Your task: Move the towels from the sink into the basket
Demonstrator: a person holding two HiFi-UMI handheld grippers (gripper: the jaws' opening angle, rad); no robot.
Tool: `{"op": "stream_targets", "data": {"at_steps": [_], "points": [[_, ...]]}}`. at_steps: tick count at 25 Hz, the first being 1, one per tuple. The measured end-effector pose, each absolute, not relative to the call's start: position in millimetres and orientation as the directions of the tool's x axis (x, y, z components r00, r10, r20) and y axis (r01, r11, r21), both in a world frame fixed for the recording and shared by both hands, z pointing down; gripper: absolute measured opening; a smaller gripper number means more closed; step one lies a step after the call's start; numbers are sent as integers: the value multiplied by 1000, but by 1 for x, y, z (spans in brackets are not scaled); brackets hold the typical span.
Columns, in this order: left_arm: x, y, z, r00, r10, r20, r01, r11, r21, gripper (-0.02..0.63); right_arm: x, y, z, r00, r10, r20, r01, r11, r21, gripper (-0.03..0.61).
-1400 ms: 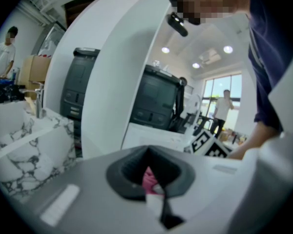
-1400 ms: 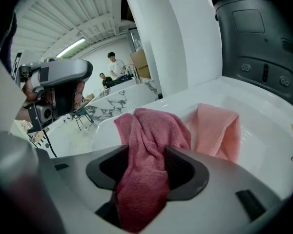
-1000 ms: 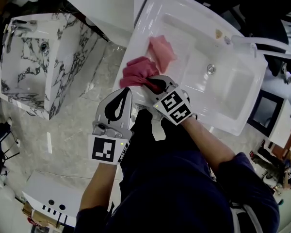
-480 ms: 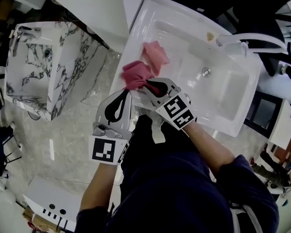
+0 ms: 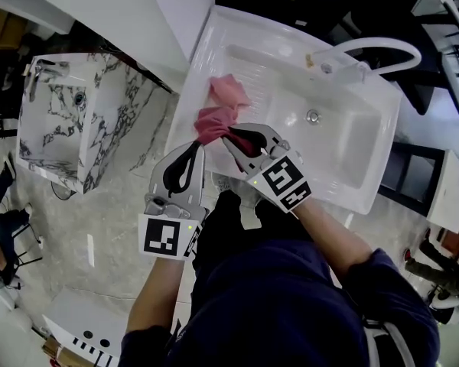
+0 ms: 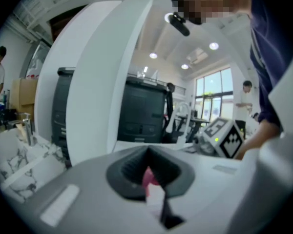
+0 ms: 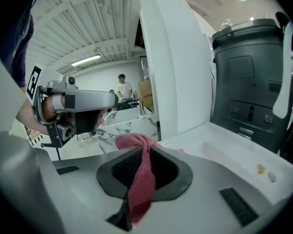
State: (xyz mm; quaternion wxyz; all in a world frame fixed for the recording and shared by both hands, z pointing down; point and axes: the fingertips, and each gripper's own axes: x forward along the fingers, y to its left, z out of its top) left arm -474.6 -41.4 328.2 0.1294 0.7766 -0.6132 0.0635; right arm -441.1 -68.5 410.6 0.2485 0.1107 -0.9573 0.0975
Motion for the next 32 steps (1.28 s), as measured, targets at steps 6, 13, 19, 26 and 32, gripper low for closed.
{"op": "stream_targets", "data": {"at_steps": [6, 13, 19, 26, 32], "points": [[-438, -48, 305, 261, -937, 233, -965, -249, 82, 3, -403, -79, 374, -874, -218, 435, -293, 949, -113, 48], [-386, -53, 289, 299, -930, 216, -954, -294, 57, 3, -349, -88, 342, -879, -286, 383, -343, 935, -90, 48], [-337, -60, 275, 338, -920, 198, -940, -339, 33, 3, -297, -97, 324, -872, -344, 347, -391, 917, -74, 47], [-281, -64, 260, 366, -912, 182, -928, -372, 1, 3, -238, -104, 302, -865, -400, 303, -436, 898, -59, 46], [-240, -64, 252, 390, -904, 177, -916, -400, -24, 3, -197, -108, 291, -858, -438, 267, -468, 882, -57, 46]]}}
